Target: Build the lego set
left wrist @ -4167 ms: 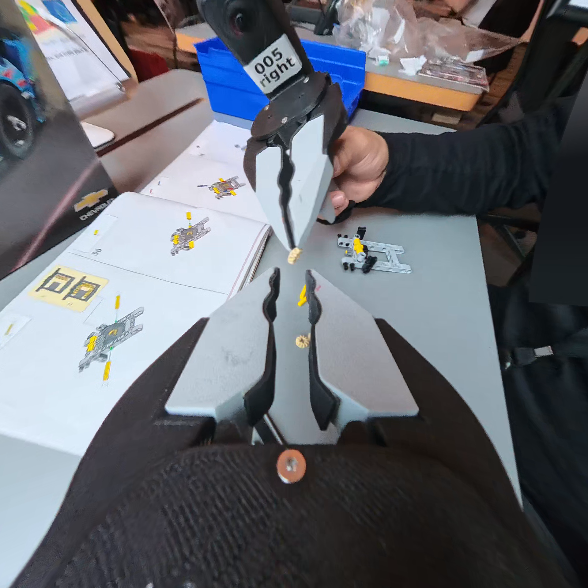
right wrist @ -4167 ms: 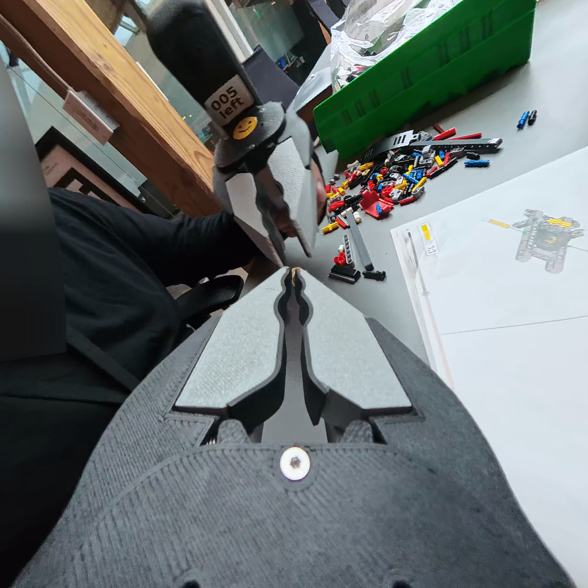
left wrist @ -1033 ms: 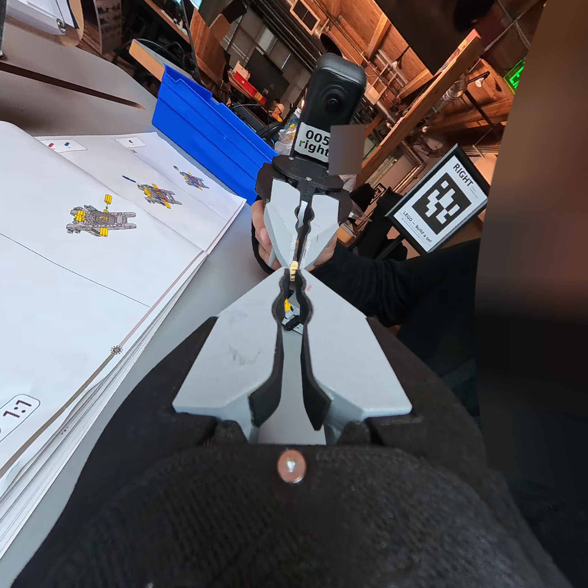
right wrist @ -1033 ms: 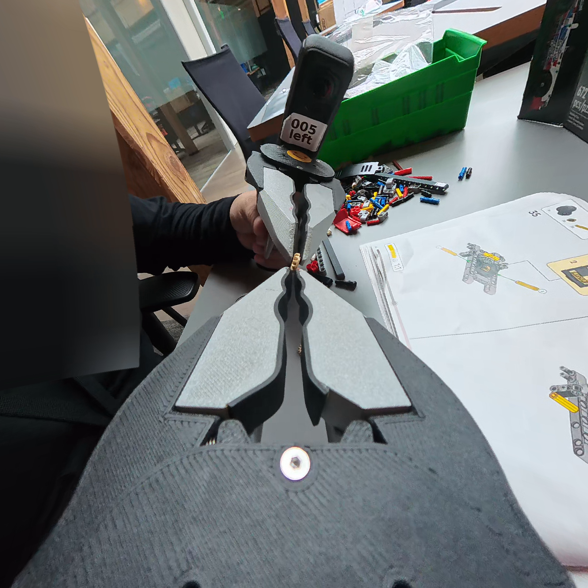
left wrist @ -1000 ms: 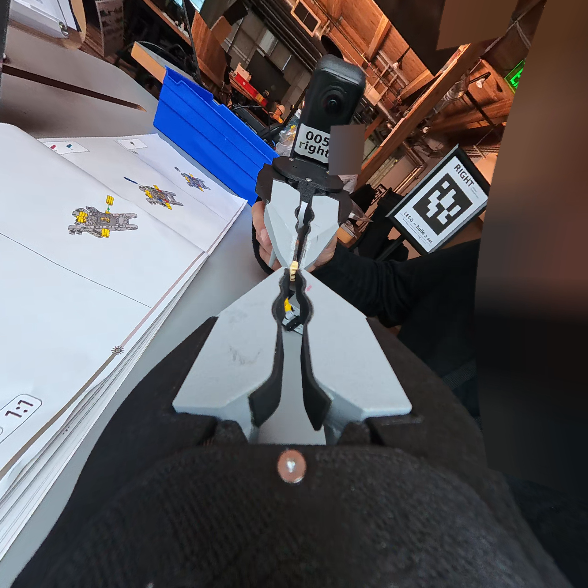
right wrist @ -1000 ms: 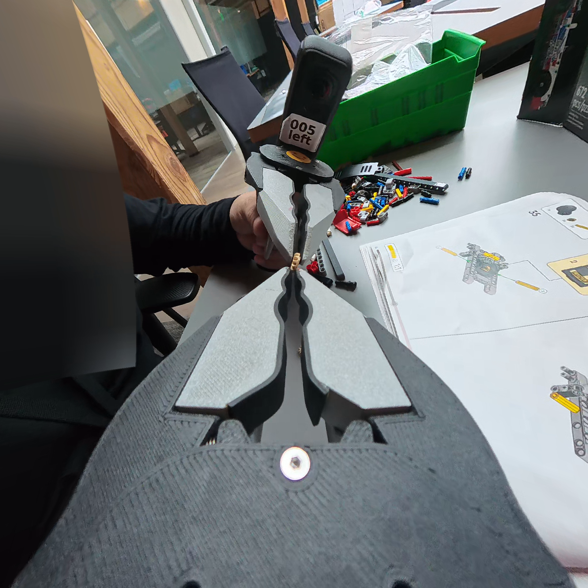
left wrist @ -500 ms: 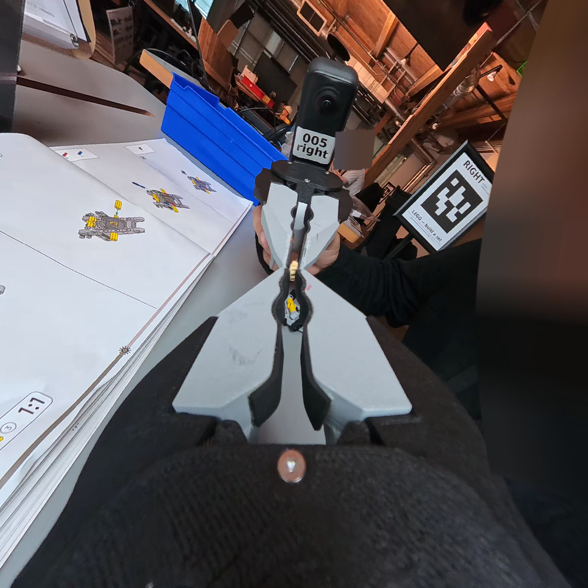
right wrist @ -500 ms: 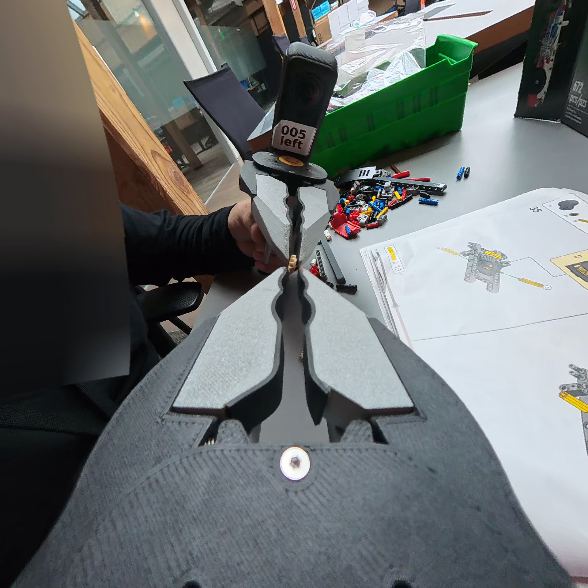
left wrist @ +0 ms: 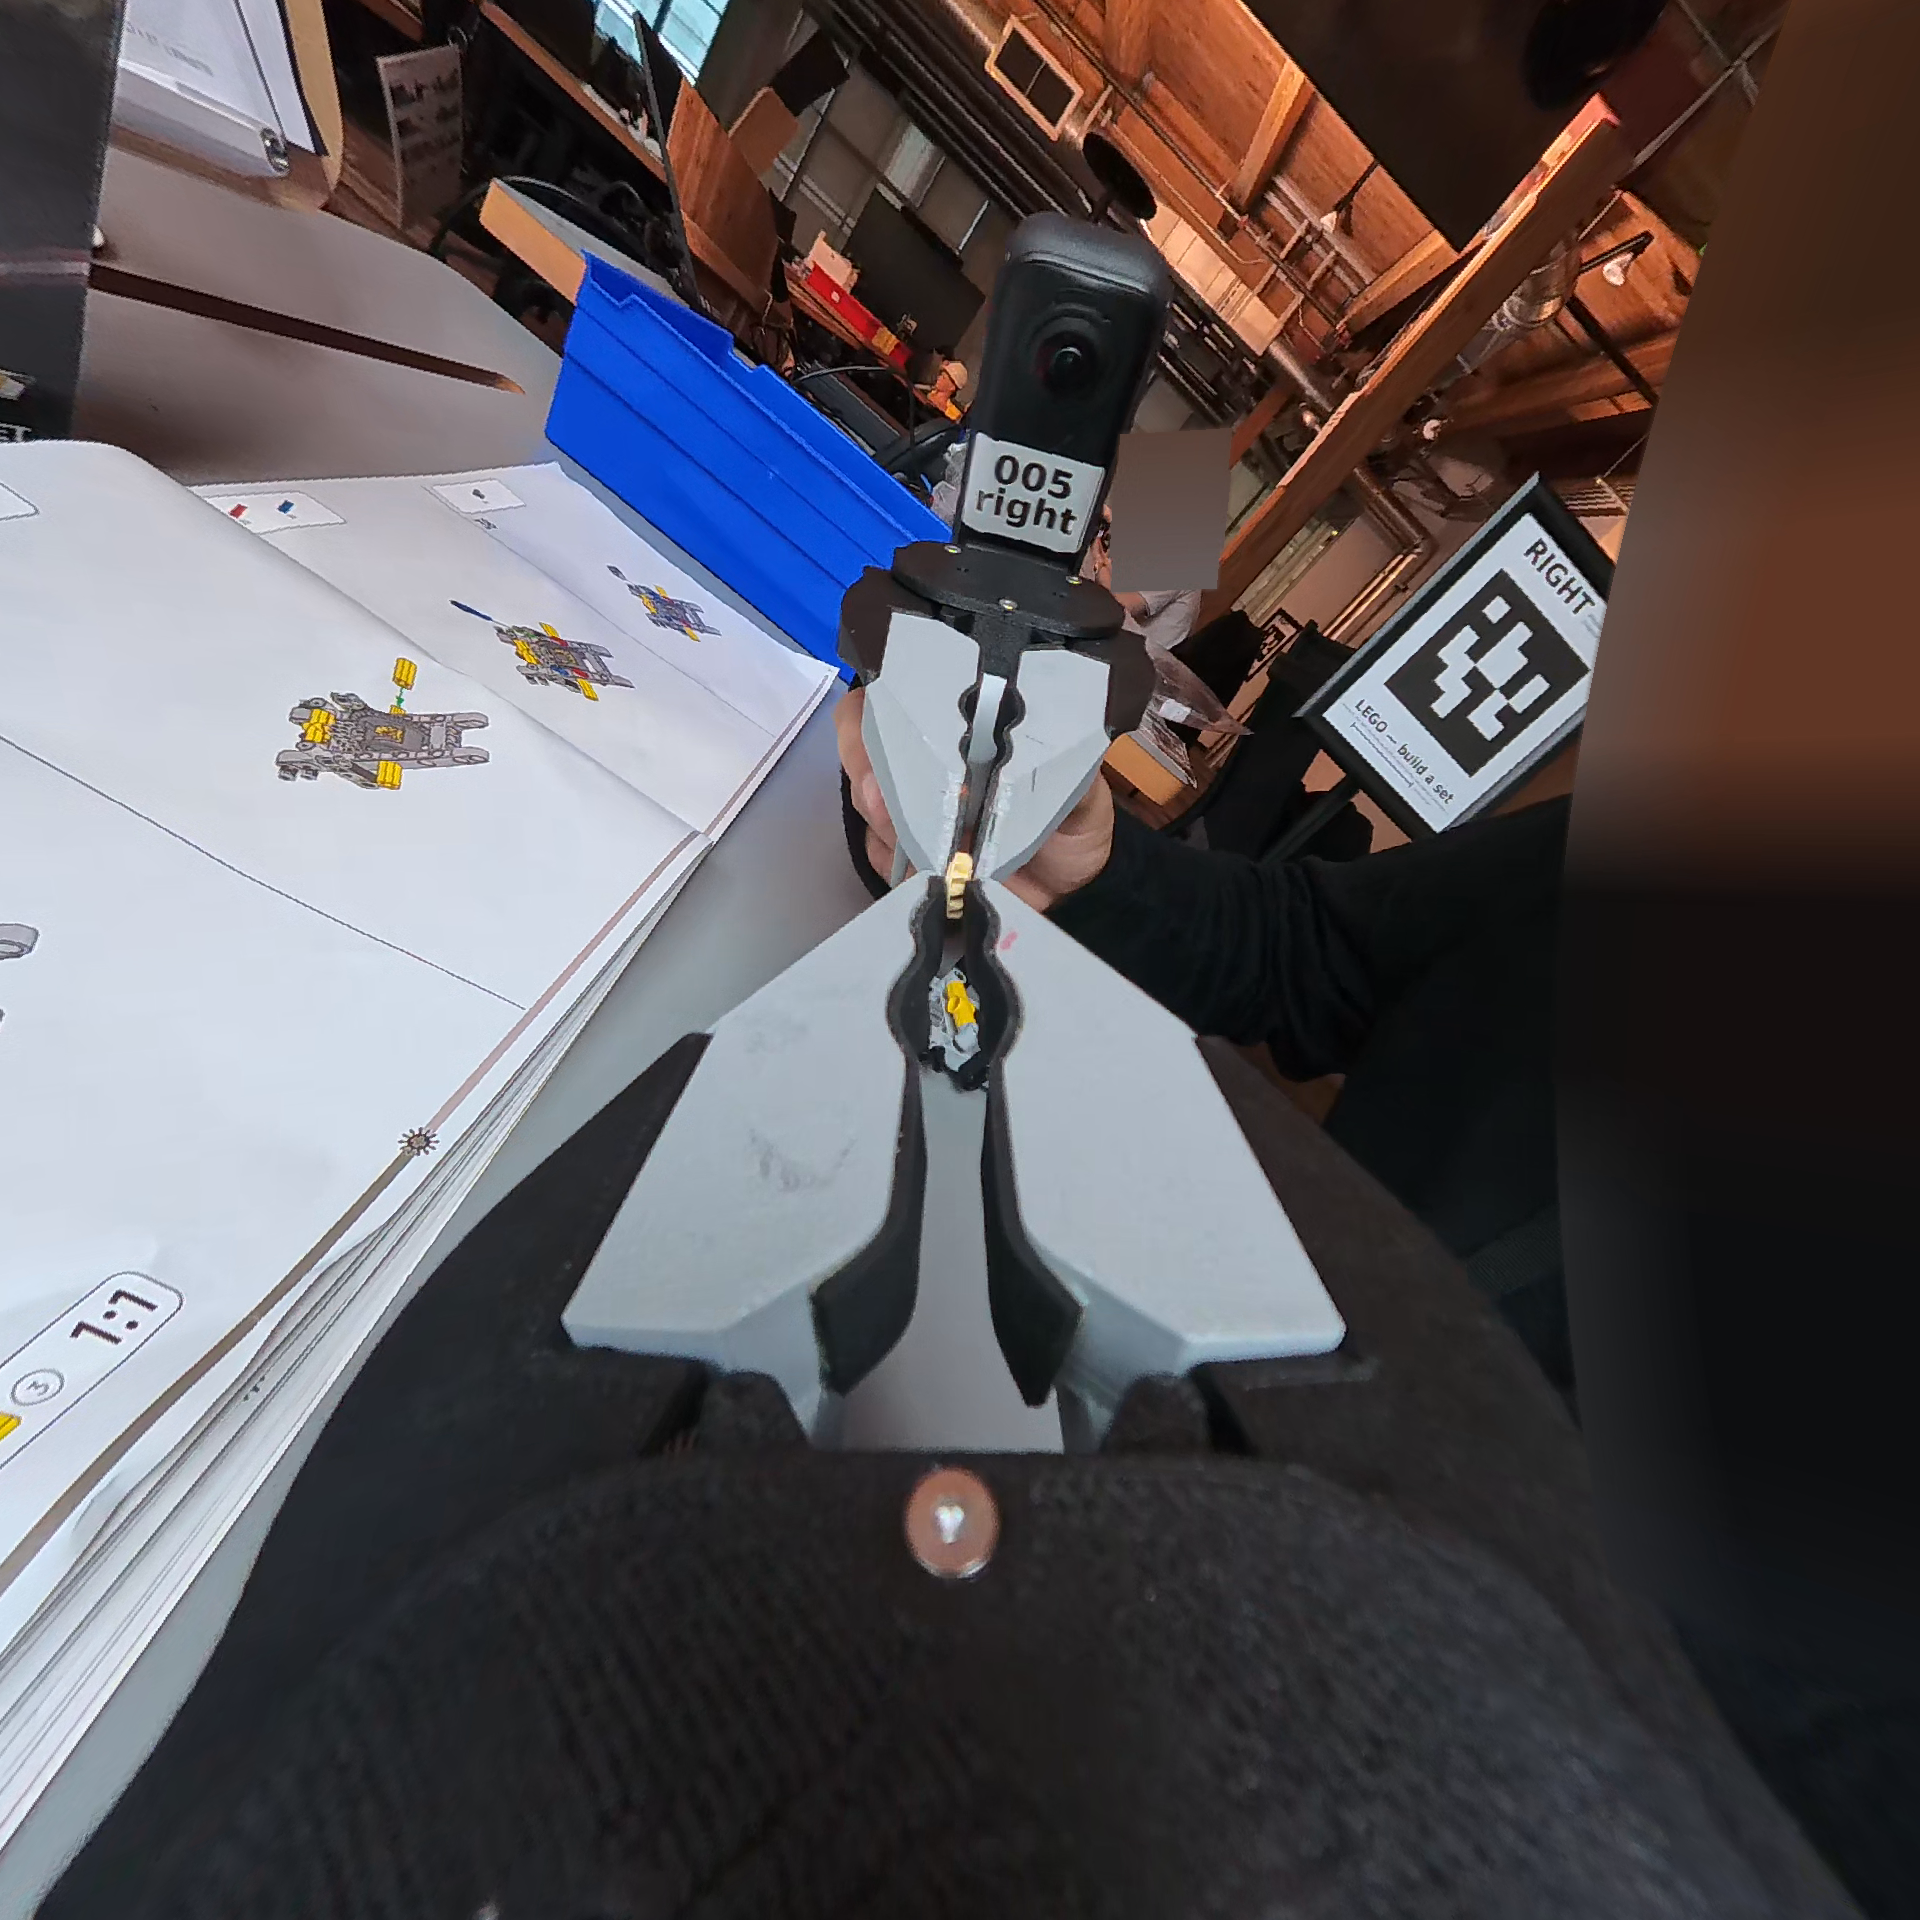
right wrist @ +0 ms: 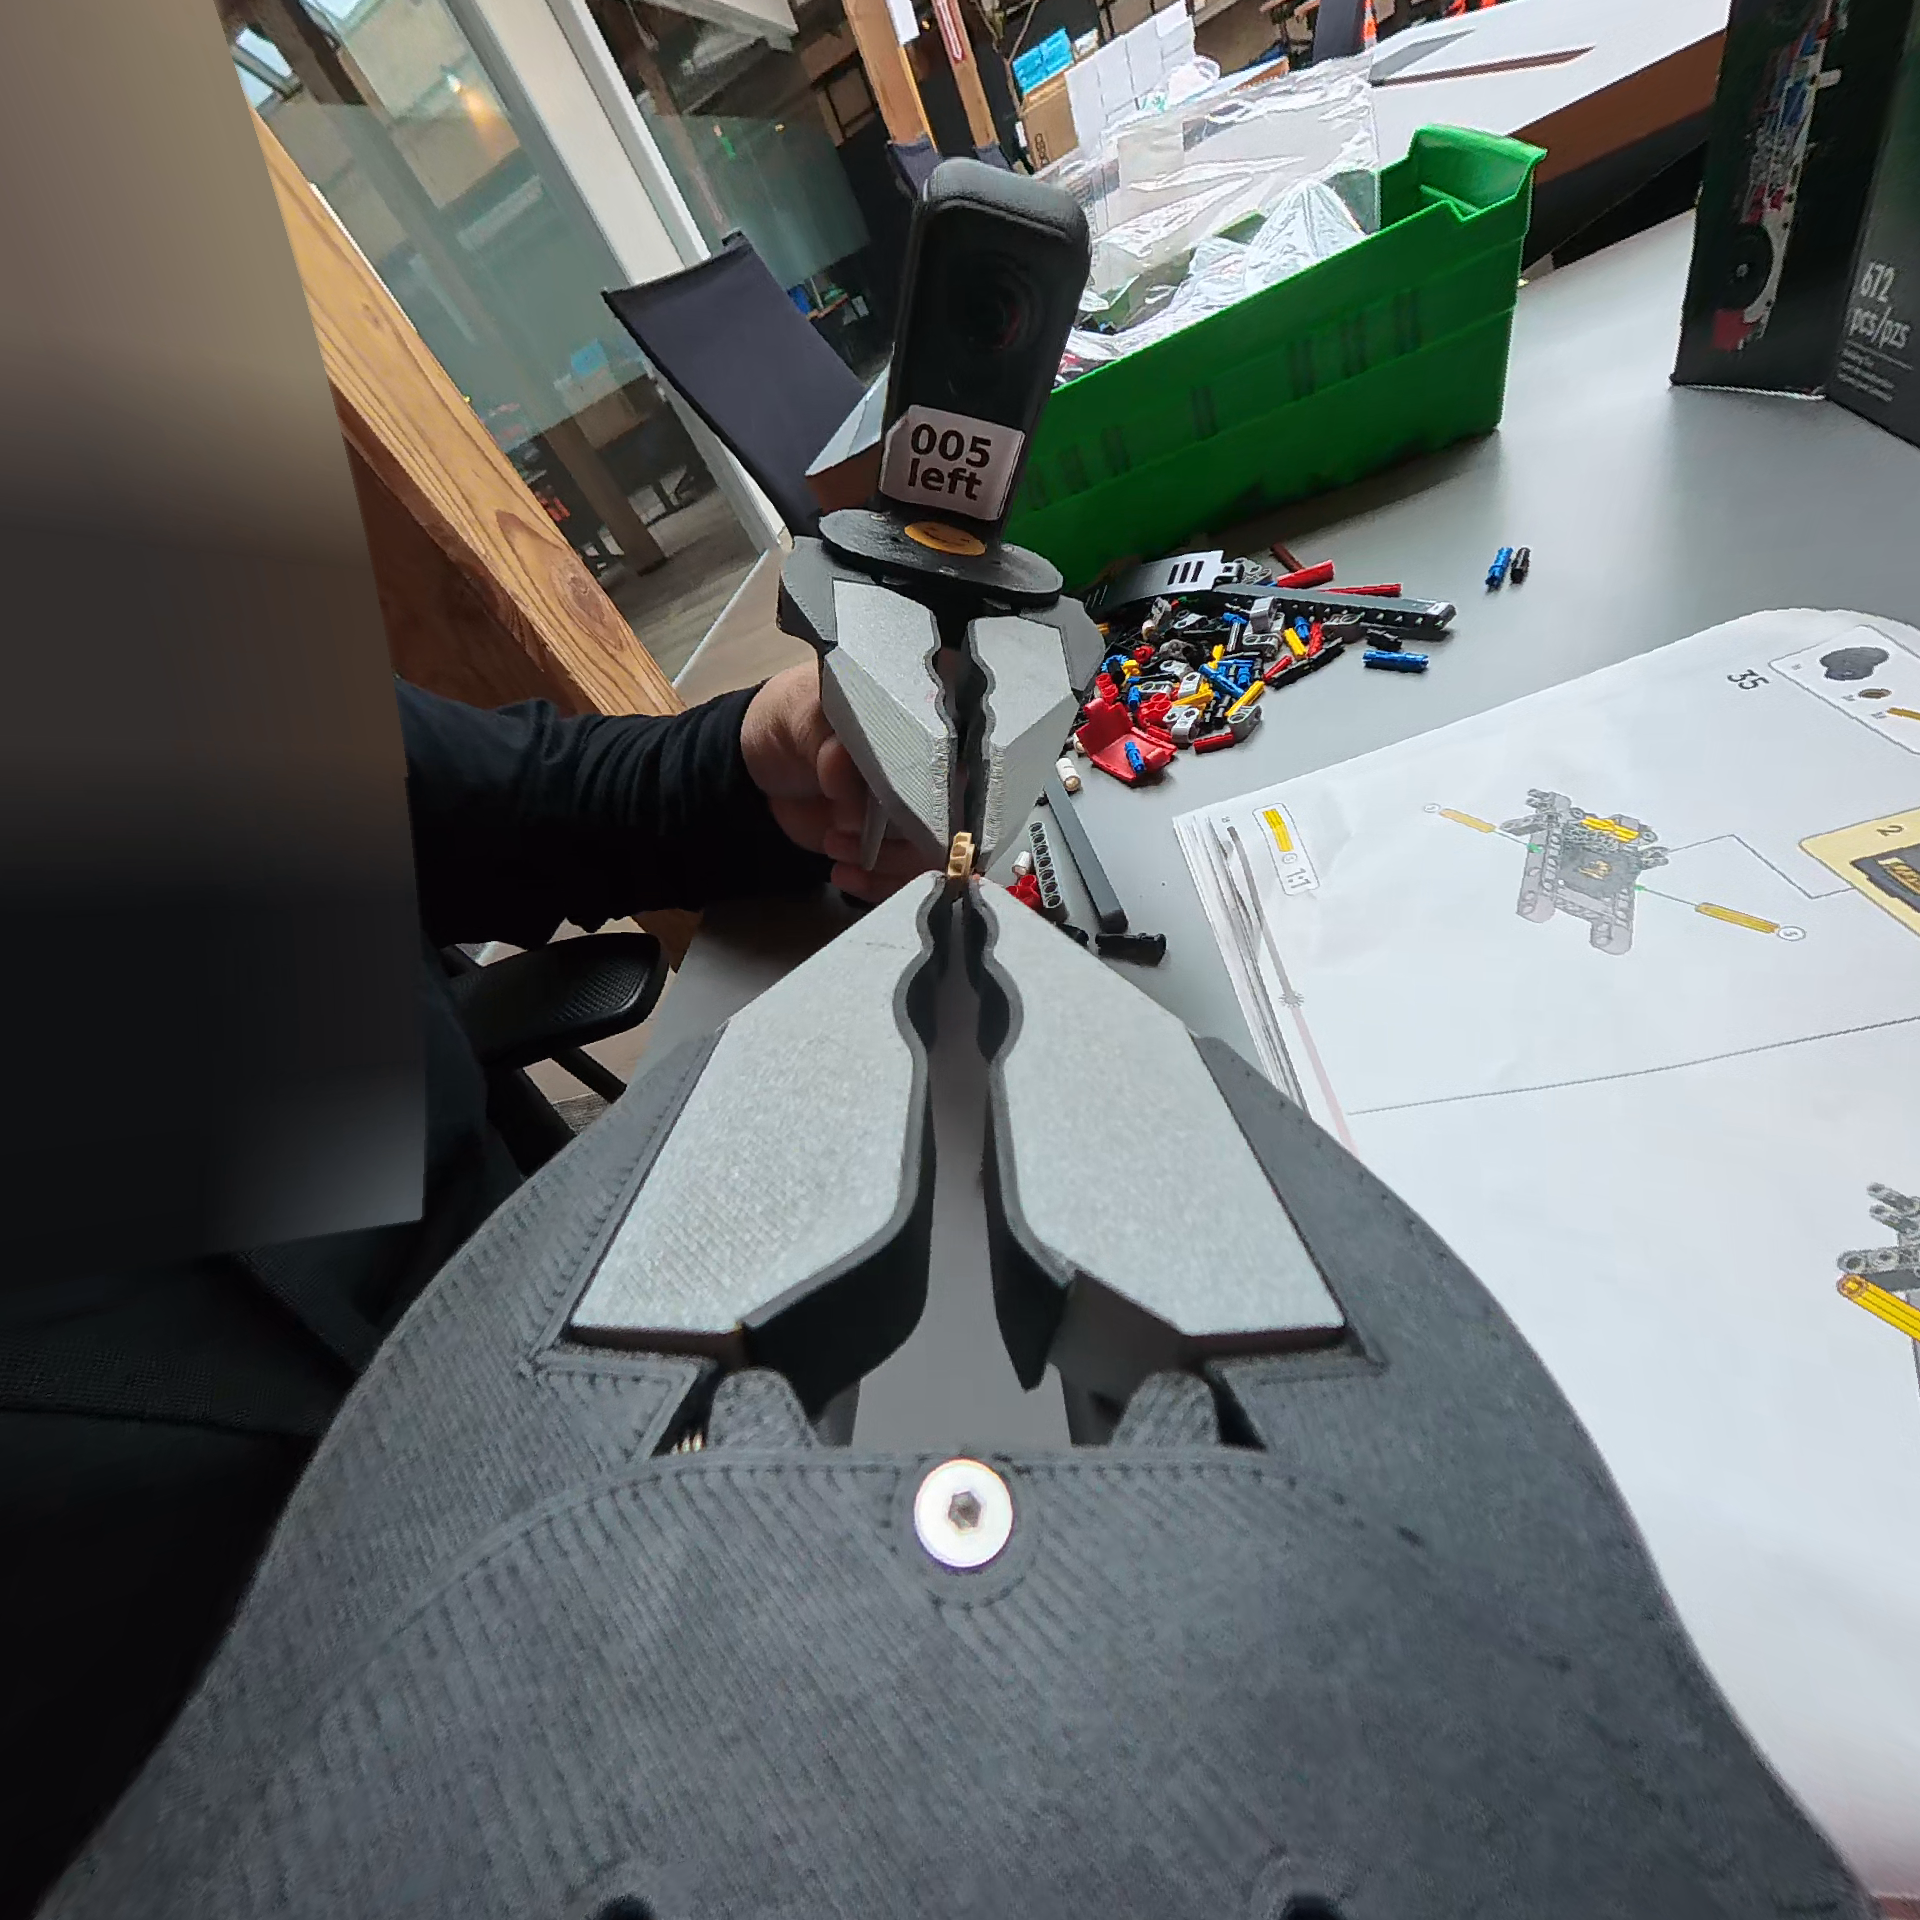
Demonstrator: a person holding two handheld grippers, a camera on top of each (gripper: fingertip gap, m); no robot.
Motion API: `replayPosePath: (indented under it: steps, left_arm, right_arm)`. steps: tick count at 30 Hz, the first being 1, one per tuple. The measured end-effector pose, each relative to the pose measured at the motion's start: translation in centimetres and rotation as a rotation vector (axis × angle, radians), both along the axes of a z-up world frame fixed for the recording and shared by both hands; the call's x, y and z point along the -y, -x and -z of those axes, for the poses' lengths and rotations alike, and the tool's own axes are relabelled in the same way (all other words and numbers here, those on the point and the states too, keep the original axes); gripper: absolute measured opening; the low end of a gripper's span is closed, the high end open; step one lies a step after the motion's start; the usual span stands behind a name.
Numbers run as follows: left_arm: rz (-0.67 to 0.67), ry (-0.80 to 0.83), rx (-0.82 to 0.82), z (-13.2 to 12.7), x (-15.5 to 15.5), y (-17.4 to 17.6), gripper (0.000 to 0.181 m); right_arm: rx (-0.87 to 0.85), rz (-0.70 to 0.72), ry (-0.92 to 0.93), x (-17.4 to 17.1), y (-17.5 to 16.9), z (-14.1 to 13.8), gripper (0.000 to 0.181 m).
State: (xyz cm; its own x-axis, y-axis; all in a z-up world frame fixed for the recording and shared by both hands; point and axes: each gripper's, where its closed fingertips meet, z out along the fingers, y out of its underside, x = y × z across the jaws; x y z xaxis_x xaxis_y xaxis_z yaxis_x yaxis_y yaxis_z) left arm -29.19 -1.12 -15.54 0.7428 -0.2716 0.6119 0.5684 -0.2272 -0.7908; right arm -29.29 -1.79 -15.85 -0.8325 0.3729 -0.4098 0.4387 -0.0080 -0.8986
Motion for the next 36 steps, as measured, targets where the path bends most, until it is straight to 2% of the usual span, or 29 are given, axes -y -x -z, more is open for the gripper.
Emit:
replayPosePath:
  steps: [11, 19, 23, 26, 27, 29, 32, 34, 36]
  left_arm:
    - [-0.018, -0.031, 0.083, 0.0, -0.2, 0.3, 0.000]
    - [-0.028, -0.032, 0.074, 0.0, -0.2, 0.5, 0.000]
    - [-0.012, -0.021, 0.055, 0.1, -0.2, 0.4, 0.000]
    - [-0.008, -0.022, 0.006, -0.1, 0.2, 0.6, 0.007]
    - [-0.017, -0.016, -0.018, -0.2, 0.4, 0.9, 0.016]
    - [-0.029, -0.008, -0.086, -0.4, 1.4, 1.5, 0.023]
    - [0.036, 0.018, -0.211, -0.4, 3.5, 0.6, 0.019]
    - [-0.015, 0.061, -0.307, 0.4, 4.5, 0.9, 0.016]
    - [-0.008, 0.096, -0.320, 1.4, 5.2, 0.7, 0.014]
  right_arm:
    - [-0.015, 0.025, -0.009, -0.1, 0.2, 0.1, 0.000]
    - [-0.012, 0.039, 0.017, -0.2, 0.4, 0.1, 0.000]
    - [-0.046, 0.042, -0.044, -0.1, 0.3, 0.3, 0.000]
    - [-0.055, 0.038, -0.071, -0.1, 0.2, 0.4, 0.000]
    - [-0.055, 0.037, -0.076, -0.1, 0.1, 0.4, 0.000]
    - [-0.051, 0.029, -0.089, -0.1, -0.1, 0.4, 0.000]
    - [-0.058, 0.031, -0.135, -0.1, -0.3, 0.4, 0.000]
    - [-0.040, 0.020, -0.204, -0.1, -0.7, 1.4, 0.000]
    - [-0.023, 0.019, -0.266, -0.9, -1.3, 2.5, 0.000]
